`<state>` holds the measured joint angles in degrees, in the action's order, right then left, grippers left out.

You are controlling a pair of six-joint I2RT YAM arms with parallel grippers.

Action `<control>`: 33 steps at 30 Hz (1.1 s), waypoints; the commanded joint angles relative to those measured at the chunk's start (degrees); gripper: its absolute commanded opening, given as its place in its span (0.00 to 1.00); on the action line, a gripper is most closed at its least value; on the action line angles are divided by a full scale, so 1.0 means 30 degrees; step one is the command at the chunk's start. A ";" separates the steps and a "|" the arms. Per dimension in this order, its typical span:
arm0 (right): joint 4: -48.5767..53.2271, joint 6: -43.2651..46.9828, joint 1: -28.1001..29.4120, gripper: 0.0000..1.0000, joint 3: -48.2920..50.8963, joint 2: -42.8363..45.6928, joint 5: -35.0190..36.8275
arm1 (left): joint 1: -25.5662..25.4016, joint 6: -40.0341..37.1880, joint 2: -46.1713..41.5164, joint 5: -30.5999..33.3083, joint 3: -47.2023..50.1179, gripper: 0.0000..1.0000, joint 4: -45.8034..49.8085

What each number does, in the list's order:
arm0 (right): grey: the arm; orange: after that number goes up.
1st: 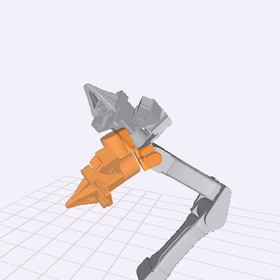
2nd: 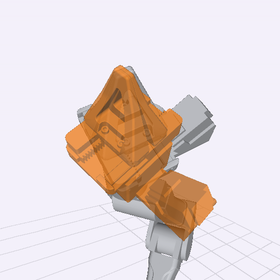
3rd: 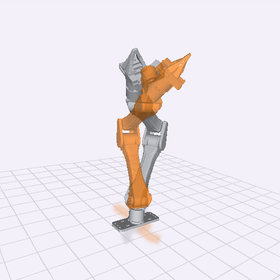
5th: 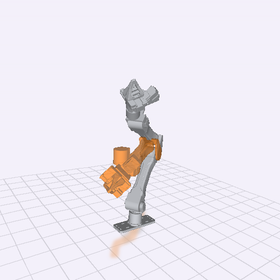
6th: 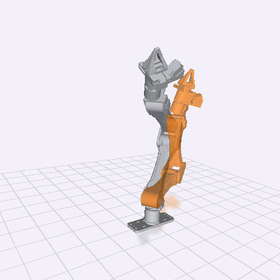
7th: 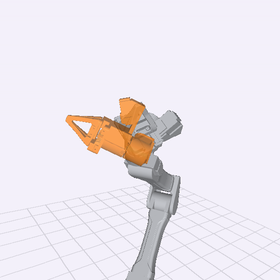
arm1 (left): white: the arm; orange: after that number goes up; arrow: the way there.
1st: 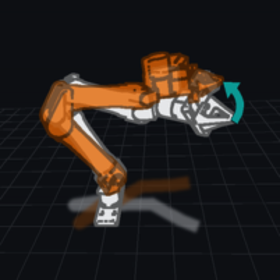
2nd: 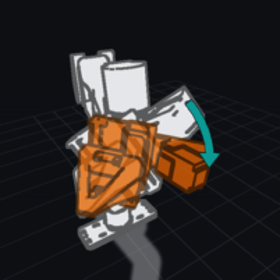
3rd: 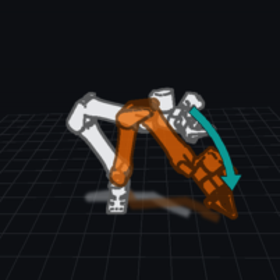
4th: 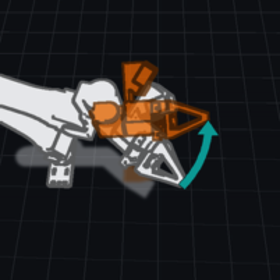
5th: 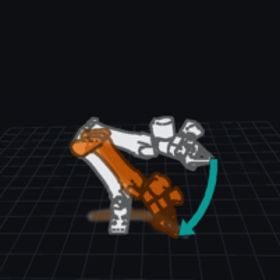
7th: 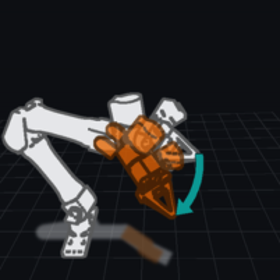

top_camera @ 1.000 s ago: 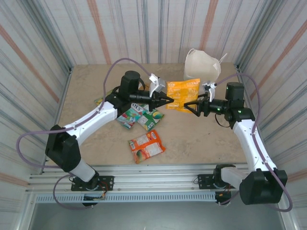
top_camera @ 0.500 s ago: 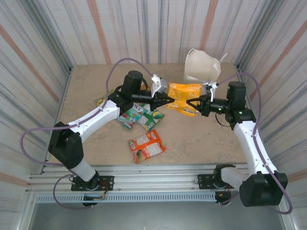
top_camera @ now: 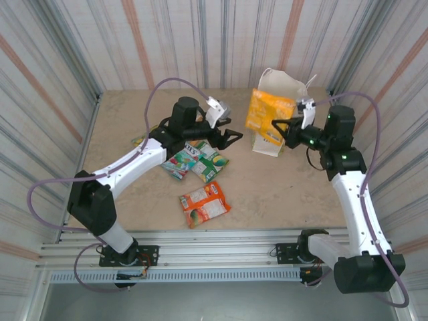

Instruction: Place the snacks into the paper bag

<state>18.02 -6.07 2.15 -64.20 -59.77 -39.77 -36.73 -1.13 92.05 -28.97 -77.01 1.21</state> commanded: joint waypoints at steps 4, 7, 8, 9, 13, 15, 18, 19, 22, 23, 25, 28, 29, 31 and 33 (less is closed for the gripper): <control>-0.0638 -0.3072 0.0233 0.02 -0.3646 -0.1869 0.7973 | 0.0083 0.1800 0.0045 0.3706 -0.1025 0.84 0.0992; -0.0625 -0.3983 0.0299 0.01 -0.4884 -0.3238 1.0276 | -0.0296 0.1303 0.0093 0.4114 -0.1334 0.85 0.1457; -0.0566 -0.4306 0.0359 0.02 -0.5234 -0.3674 1.0764 | -0.0471 0.0987 0.0107 0.4364 -0.1463 0.85 0.1645; -0.0484 -0.4492 0.0389 0.01 -0.5690 -0.4244 1.1150 | -0.0651 0.0693 0.0140 0.4644 -0.1644 0.84 0.1934; -0.0193 -0.4855 0.0700 0.01 -0.7170 -0.6497 1.2522 | -0.0823 0.0551 0.0426 0.4874 -0.2065 0.84 0.2423; 0.0151 -0.4951 0.0833 0.01 -0.7792 -0.7514 1.2440 | -0.0823 0.0378 0.0543 0.5061 -0.2240 0.84 0.2740; 0.0295 -0.4894 0.1181 0.01 -0.8209 -0.8710 1.2110 | -0.0823 0.0086 0.0519 0.5594 -0.2349 0.84 0.3094; 0.0314 -0.4864 0.1246 0.00 -0.8268 -0.8969 1.2010 | -0.0838 -0.0007 0.0463 0.5724 -0.2282 0.84 0.3089; 0.0691 -0.4805 0.1449 0.03 -0.8479 -0.9567 1.1993 | -0.0750 -0.0110 0.0415 0.5975 -0.2162 0.84 0.3111; 0.0860 -0.4779 0.1450 0.07 -0.8506 -0.9683 1.1998 | -0.0735 -0.0106 0.0403 0.5981 -0.2121 0.84 0.3089; 0.1200 -0.4775 0.1495 0.29 -0.8573 -0.9812 1.1911 | -0.0678 -0.0171 0.0400 0.6066 -0.2073 0.84 0.3080; 0.2495 -0.4467 0.1494 0.55 -0.9186 -0.9763 1.1728 | -0.0619 -0.0240 0.0401 0.6437 -0.2352 0.84 0.3562; 0.3025 -0.4246 0.1536 0.59 -0.9433 -0.9622 1.1745 | -0.0551 -0.0221 0.0372 0.6423 -0.2424 0.84 0.3715; 0.3537 -0.3923 0.1639 0.62 -0.9577 -0.9201 1.1841 | -0.0483 -0.0223 0.0386 0.6434 -0.2511 0.84 0.3923; 0.4110 -0.3703 0.1818 0.64 -0.9421 -0.8516 1.1833 | -0.0384 -0.0092 0.0320 0.6457 -0.2549 0.84 0.4204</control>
<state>25.45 -18.83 6.63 -91.02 -88.60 -4.49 -38.59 -0.67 93.08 -10.68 -82.41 11.66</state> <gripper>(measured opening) 0.632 0.843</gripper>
